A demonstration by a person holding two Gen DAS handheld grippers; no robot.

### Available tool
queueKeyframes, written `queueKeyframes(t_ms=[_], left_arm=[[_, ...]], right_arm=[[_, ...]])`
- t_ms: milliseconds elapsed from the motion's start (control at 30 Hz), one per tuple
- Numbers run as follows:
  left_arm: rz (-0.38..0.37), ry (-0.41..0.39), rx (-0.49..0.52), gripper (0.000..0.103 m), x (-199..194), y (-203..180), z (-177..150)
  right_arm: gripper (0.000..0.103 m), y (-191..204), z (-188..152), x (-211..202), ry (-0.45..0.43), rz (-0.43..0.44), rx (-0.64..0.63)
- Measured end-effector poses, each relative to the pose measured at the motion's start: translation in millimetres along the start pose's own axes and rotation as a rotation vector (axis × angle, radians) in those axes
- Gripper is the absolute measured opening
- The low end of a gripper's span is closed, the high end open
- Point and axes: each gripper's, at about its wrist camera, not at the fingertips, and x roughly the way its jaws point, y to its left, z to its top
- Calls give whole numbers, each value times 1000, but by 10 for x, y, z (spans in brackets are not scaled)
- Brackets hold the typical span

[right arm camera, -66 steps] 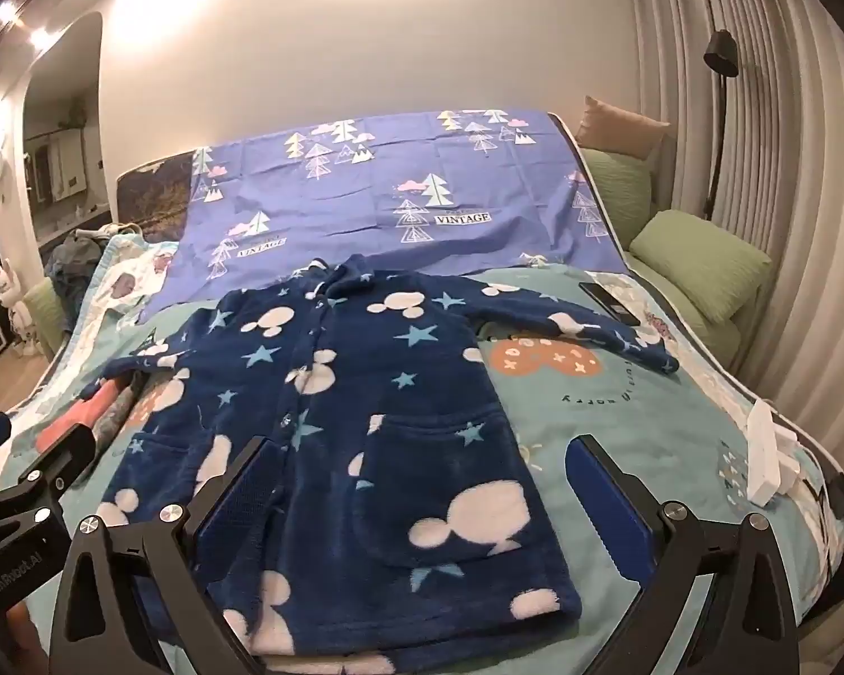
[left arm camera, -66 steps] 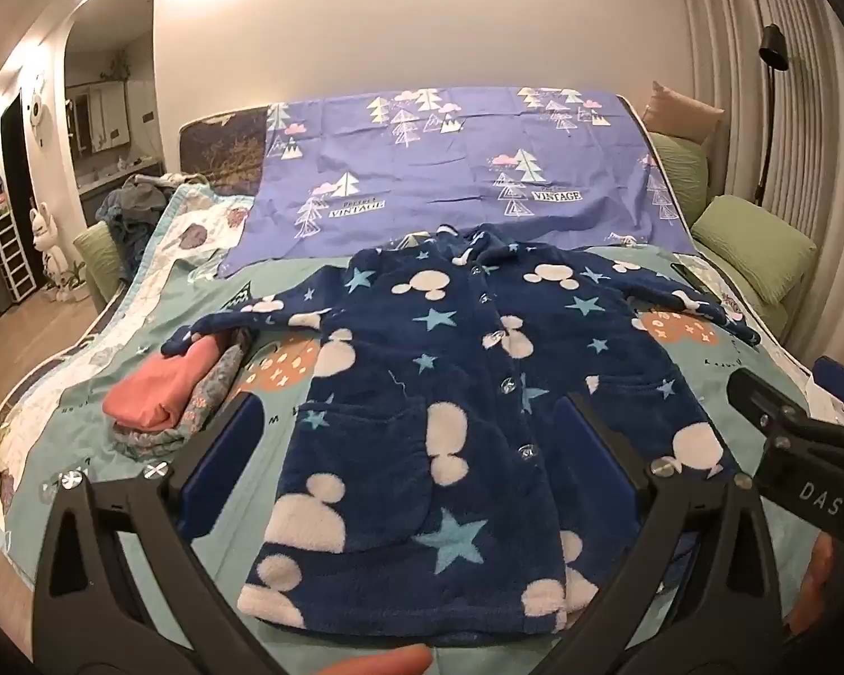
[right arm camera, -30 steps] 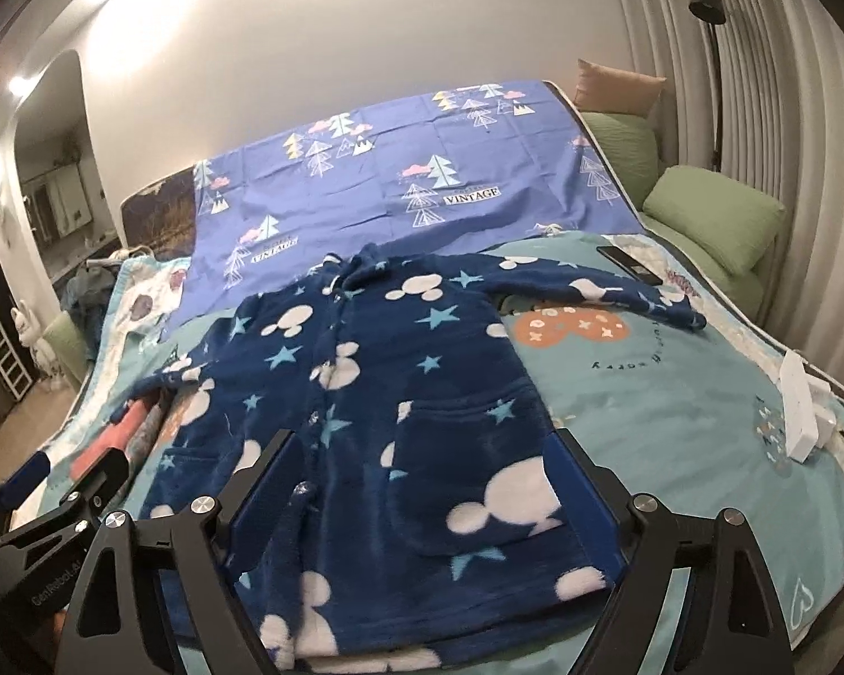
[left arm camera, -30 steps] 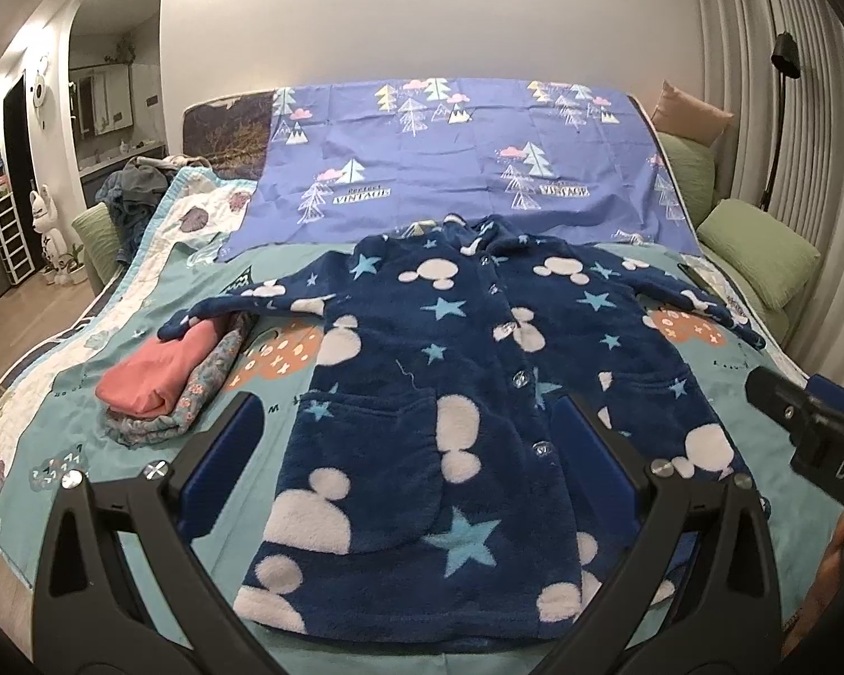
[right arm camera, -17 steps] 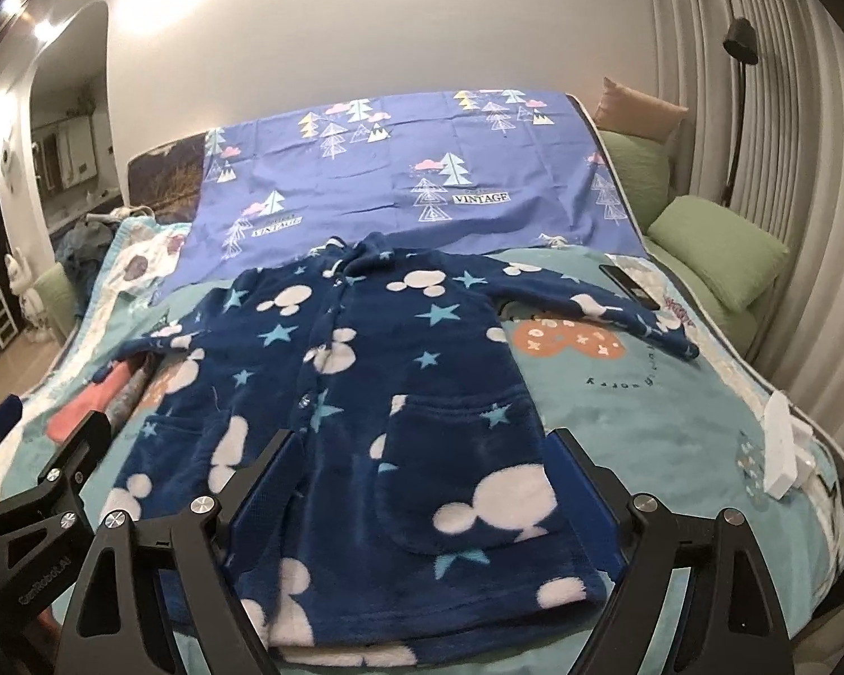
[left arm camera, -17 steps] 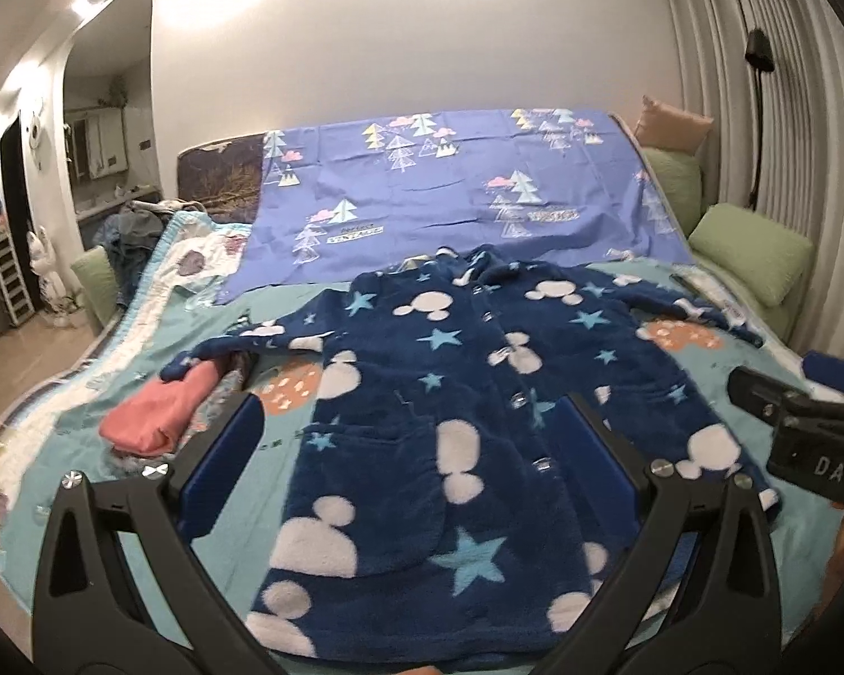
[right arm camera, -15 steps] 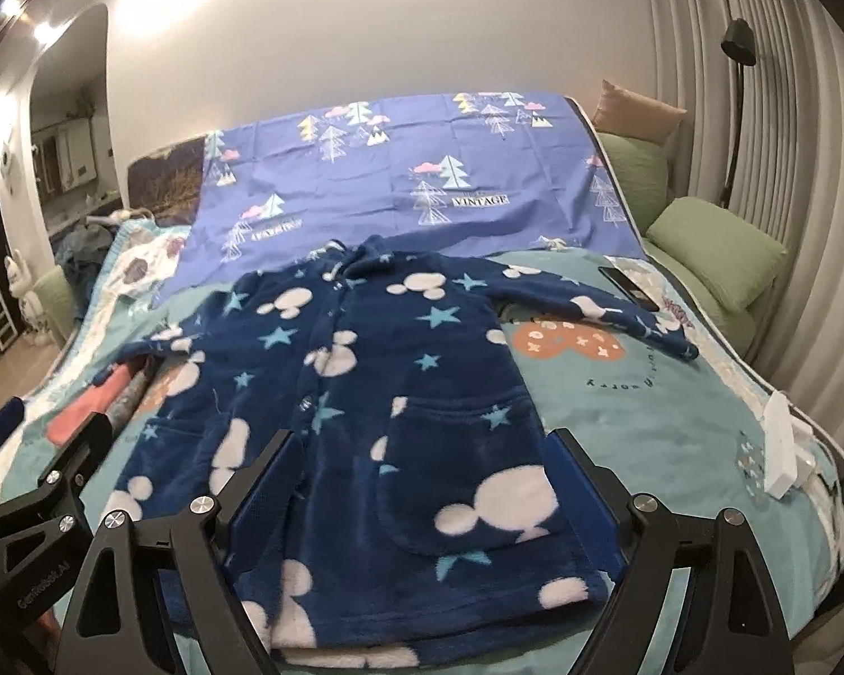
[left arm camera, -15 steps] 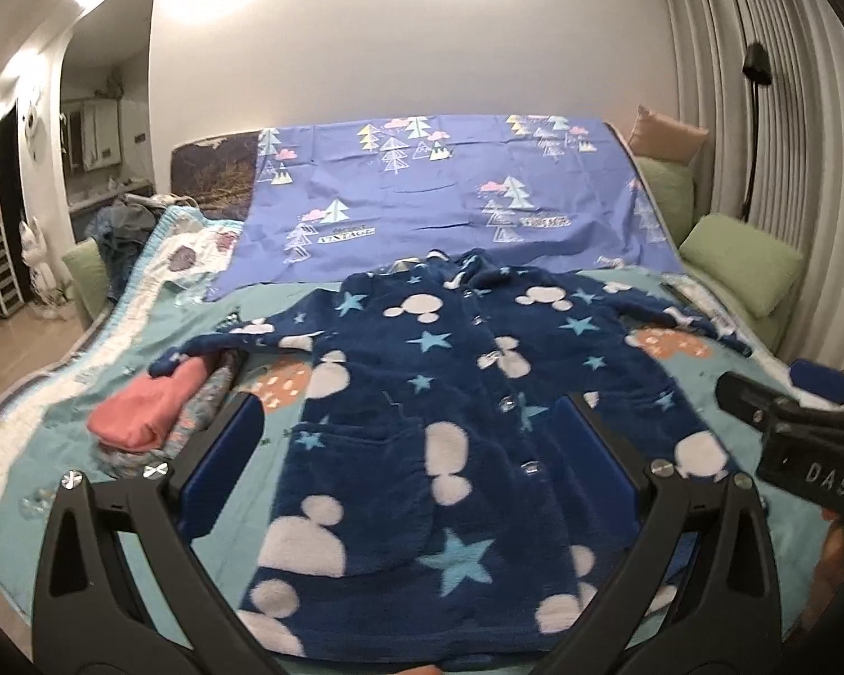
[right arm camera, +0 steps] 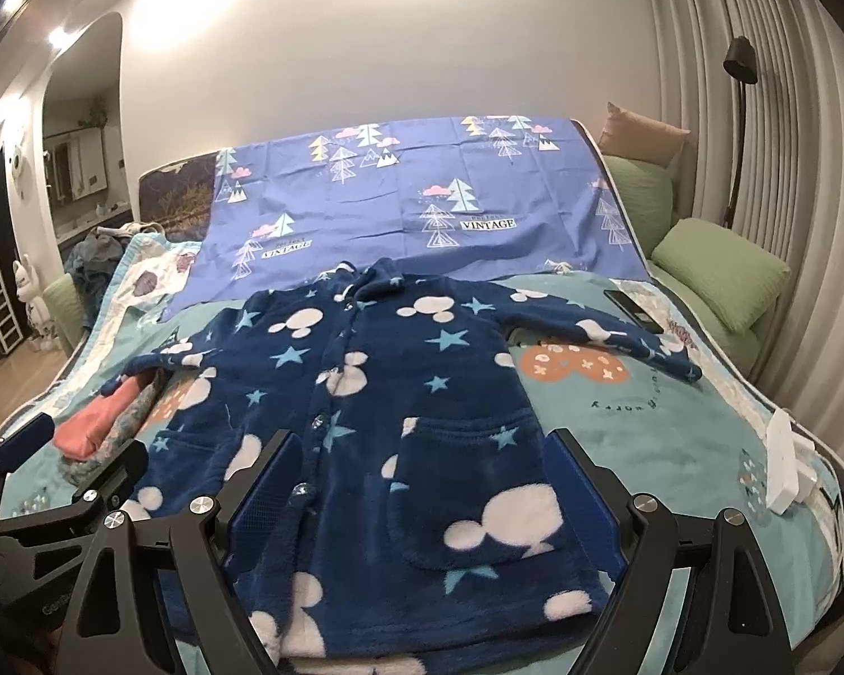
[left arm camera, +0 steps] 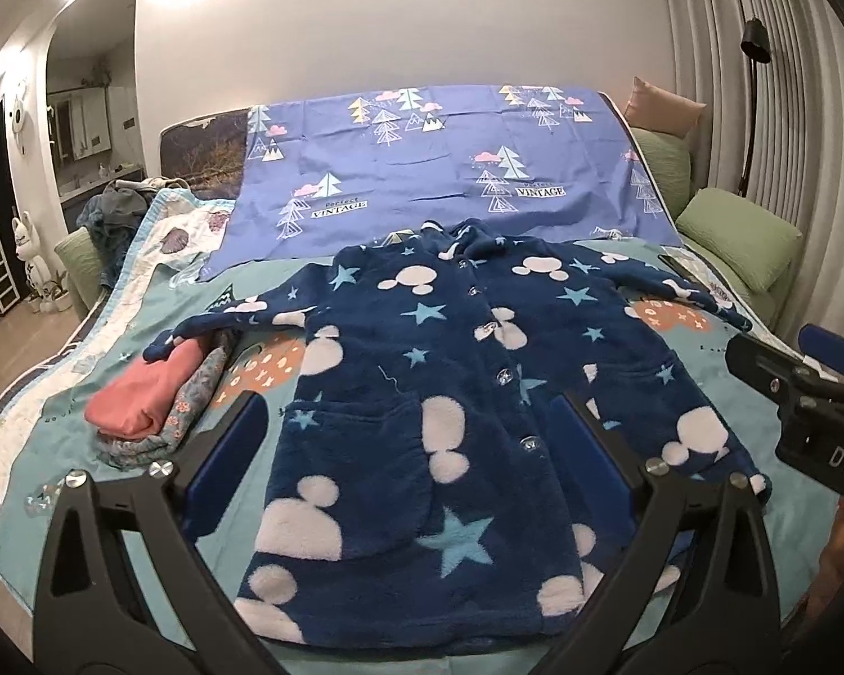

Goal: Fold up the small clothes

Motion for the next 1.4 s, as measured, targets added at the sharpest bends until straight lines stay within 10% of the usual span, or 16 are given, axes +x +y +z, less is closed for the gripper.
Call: queueKeyframes(t_ms=[1400], left_arm=[[-26, 21, -5, 100, 101, 55, 89]], right_arm=[[89, 56, 64, 119, 19, 5, -11]])
